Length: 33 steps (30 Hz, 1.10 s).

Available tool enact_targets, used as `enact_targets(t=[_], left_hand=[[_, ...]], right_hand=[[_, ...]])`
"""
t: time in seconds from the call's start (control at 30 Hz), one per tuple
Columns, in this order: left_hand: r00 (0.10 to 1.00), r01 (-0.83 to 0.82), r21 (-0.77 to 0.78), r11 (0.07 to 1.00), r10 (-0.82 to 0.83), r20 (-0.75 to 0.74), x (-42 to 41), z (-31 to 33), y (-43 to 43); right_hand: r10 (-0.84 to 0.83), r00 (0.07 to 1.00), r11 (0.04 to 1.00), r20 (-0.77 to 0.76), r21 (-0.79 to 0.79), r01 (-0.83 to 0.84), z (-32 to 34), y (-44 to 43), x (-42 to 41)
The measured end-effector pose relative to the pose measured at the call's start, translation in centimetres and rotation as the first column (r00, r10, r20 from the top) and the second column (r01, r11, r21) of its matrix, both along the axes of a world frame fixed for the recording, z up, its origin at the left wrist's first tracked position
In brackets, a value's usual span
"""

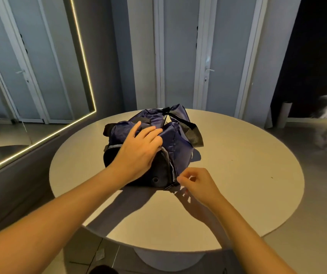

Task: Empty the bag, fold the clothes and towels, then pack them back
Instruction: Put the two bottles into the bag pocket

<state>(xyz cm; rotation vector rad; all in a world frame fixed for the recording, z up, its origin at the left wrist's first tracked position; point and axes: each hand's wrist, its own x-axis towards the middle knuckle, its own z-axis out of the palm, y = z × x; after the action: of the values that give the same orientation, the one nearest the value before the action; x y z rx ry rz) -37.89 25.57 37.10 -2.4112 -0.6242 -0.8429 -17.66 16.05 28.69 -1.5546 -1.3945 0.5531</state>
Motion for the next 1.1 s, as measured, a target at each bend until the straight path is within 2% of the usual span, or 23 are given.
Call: enact_targets(t=[0.07, 0.13, 0.2, 0.33, 0.4, 0.5, 0.6, 0.7, 0.8, 1.1], left_hand=[[0.998, 0.036, -0.068, 0.997, -0.033, 0.049, -0.2, -0.4, 0.6], [0.994, 0.049, -0.150, 0.988, -0.034, 0.102, -0.1, -0.4, 0.7], [0.990, 0.045, -0.205, 0.978, -0.017, 0.139, 0.1, -0.5, 0.8], [0.964, 0.076, -0.282, 0.956, 0.002, 0.266, -0.3, -0.6, 1.2], [0.950, 0.100, -0.300, 0.949, -0.001, 0.312, -0.5, -0.6, 1.6], [0.941, 0.105, -0.315, 0.943, 0.009, 0.339, -0.6, -0.6, 1.9], [0.935, 0.114, -0.329, 0.937, 0.011, 0.355, -0.7, -0.5, 2.1], [0.928, 0.124, -0.344, 0.931, 0.014, 0.372, -0.9, -0.4, 2.1], [0.913, 0.131, -0.355, 0.926, 0.027, 0.407, -0.8, -0.4, 1.9], [0.909, 0.151, -0.366, 0.918, 0.016, 0.416, 0.2, -0.6, -0.2]], right_hand=[[-0.121, 0.986, 0.991, -0.116, -0.070, 0.114, -1.3, -1.0, -0.8], [-0.219, 0.972, 0.969, -0.084, -0.137, 0.206, -2.2, -1.1, -1.5], [-0.265, 0.964, 0.948, -0.013, -0.185, 0.258, -2.4, -0.5, -2.2], [-0.330, 0.905, 0.890, 0.270, -0.230, 0.393, -2.1, 1.2, -4.5], [-0.379, 0.872, 0.863, 0.309, -0.221, 0.454, -2.2, 2.0, -5.6], [-0.436, 0.868, 0.853, 0.239, -0.199, 0.483, -2.3, 2.8, -6.4], [-0.400, 0.901, 0.884, 0.167, -0.190, 0.428, -2.4, 2.3, -6.3], [-0.289, 0.957, 0.936, -0.025, -0.218, 0.277, -2.1, 1.4, -5.4], [-0.247, 0.944, 0.948, -0.218, -0.256, 0.189, -0.7, 0.0, -4.5], [-0.227, 0.927, 0.962, -0.299, -0.217, 0.165, 2.5, -2.7, -4.8]])
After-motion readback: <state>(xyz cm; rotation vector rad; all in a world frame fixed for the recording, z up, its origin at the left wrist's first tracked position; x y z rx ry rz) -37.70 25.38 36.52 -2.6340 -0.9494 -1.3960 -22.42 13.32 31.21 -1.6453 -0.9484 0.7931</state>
